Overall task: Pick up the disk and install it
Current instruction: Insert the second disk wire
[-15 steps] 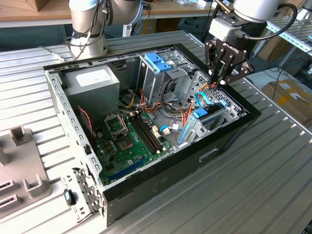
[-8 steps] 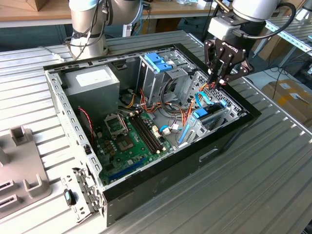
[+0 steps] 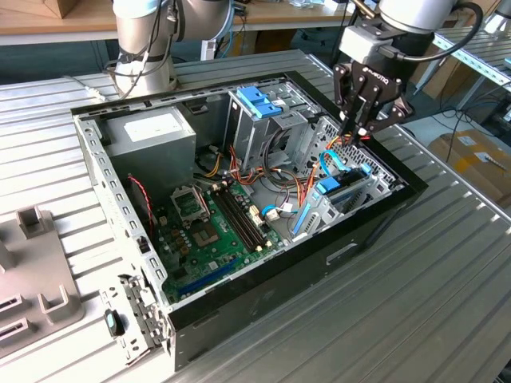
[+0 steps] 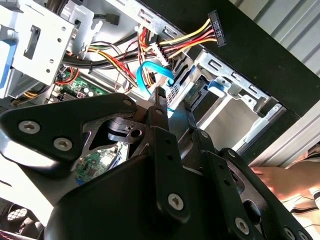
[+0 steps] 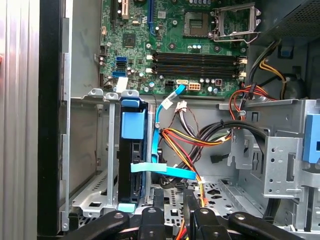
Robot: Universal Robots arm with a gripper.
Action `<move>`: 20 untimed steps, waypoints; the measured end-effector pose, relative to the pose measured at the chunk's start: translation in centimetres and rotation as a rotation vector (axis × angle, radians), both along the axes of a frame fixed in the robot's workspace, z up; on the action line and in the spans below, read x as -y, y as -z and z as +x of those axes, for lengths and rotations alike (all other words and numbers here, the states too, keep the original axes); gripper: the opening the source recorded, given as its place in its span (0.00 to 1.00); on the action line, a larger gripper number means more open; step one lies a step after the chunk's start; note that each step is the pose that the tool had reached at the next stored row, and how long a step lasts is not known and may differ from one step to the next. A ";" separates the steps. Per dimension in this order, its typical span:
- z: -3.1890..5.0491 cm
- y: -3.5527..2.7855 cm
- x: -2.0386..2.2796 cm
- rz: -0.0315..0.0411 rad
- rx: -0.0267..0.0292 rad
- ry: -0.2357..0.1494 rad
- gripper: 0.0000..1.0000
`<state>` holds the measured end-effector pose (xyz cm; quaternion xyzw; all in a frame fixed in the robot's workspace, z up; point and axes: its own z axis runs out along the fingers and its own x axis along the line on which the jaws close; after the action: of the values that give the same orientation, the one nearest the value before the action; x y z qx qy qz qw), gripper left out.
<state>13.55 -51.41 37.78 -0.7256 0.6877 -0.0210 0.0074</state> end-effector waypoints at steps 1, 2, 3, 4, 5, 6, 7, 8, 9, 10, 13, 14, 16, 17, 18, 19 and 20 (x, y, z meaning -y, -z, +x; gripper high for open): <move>0.00 0.00 -0.02 -0.0001 0.0000 0.000 0.30; 0.00 0.00 -0.04 -0.0001 0.0000 0.000 0.30; 0.00 0.00 -0.04 -0.0001 0.0000 0.000 0.30; 0.00 0.00 -0.05 -0.0001 0.0000 0.000 0.30; 0.00 0.00 -0.05 -0.0001 0.0000 0.000 0.30; 0.00 0.00 -0.05 -0.0001 0.0000 0.000 0.30; 0.00 0.00 -0.06 -0.0001 0.0000 0.000 0.30; 0.00 0.00 -0.06 -0.0001 0.0000 0.000 0.30; 0.00 0.00 -0.06 -0.0001 0.0000 0.000 0.30; 0.01 0.00 -0.06 -0.0001 0.0000 0.000 0.30; 0.24 -0.01 -0.07 -0.0002 0.0000 0.000 0.30; 0.36 0.00 -0.07 -0.0001 0.0001 0.000 0.30; 0.88 0.00 -0.08 0.0000 0.0000 0.000 0.30; 1.18 -0.01 -0.10 -0.0001 0.0000 0.000 0.30; 1.43 0.00 -0.11 -0.0001 0.0000 0.000 0.30; 1.55 0.00 -0.12 -0.0001 0.0000 0.000 0.30; 1.68 0.00 -0.14 -0.0001 0.0000 -0.001 0.30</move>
<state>15.23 -51.27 37.78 -0.7259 0.6875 -0.0210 0.0074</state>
